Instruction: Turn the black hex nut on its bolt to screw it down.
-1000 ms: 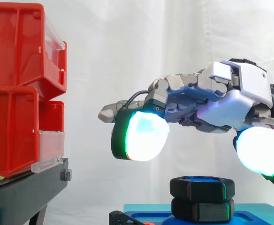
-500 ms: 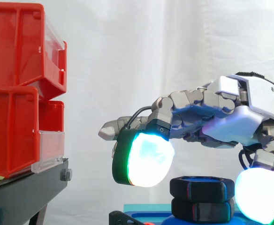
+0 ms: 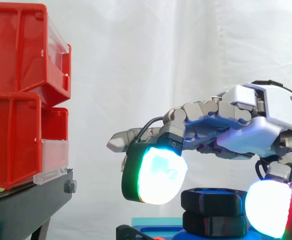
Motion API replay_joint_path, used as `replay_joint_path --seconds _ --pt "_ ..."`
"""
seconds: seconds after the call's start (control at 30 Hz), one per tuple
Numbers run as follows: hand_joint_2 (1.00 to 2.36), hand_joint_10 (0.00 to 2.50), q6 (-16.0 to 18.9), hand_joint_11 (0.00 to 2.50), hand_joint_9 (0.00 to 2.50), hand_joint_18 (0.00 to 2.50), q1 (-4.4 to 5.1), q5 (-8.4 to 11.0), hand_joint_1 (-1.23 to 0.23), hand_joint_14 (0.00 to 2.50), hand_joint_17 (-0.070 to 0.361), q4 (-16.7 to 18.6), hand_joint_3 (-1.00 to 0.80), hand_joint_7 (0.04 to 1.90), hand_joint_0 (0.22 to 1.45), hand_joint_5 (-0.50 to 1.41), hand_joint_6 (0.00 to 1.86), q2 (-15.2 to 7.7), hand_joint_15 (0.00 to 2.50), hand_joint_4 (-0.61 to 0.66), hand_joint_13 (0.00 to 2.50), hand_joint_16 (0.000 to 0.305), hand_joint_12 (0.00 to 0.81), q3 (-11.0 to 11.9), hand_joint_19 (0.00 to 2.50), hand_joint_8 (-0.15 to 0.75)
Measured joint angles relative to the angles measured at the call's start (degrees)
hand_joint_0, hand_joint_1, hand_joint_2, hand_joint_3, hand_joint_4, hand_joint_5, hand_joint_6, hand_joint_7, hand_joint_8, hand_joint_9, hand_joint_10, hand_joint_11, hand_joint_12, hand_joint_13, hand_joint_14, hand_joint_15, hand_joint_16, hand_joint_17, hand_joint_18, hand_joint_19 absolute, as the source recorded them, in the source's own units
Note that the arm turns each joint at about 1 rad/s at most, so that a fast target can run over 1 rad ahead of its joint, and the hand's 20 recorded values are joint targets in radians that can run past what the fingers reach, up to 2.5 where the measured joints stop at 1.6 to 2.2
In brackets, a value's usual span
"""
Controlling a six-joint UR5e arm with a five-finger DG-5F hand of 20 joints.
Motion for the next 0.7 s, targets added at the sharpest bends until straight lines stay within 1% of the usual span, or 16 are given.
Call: replay_joint_path --seconds 0.03,0.1,0.2,0.7 --pt "1.00 0.01 -0.1 0.38 0.37 0.00 -0.03 -0.02 -0.58 0.00 0.104 0.0 -0.50 0.87 0.44 -0.20 0.50 0.0 0.02 0.24 0.16 0.046 0.369 0.0 0.10 0.310" --pt "1.00 0.01 -0.3 0.37 0.38 0.00 -0.07 -0.05 -0.53 0.00 0.103 0.0 -0.50 0.87 0.44 -0.20 0.50 0.0 0.02 0.25 0.16 0.046 0.369 0.0 0.10 0.311" --pt "1.00 0.01 -0.7 0.36 0.38 0.00 -0.15 -0.05 -0.50 0.00 0.104 -0.2 -0.50 0.87 0.43 -0.20 0.50 0.0 0.02 0.25 0.15 0.046 0.368 0.0 0.11 0.312" --pt "1.00 0.01 -1.0 0.36 0.38 0.00 -0.36 0.36 -0.50 0.00 0.098 -1.5 -0.50 0.88 0.45 -0.19 0.50 0.0 0.02 0.25 0.14 0.044 0.357 0.0 0.10 0.309"
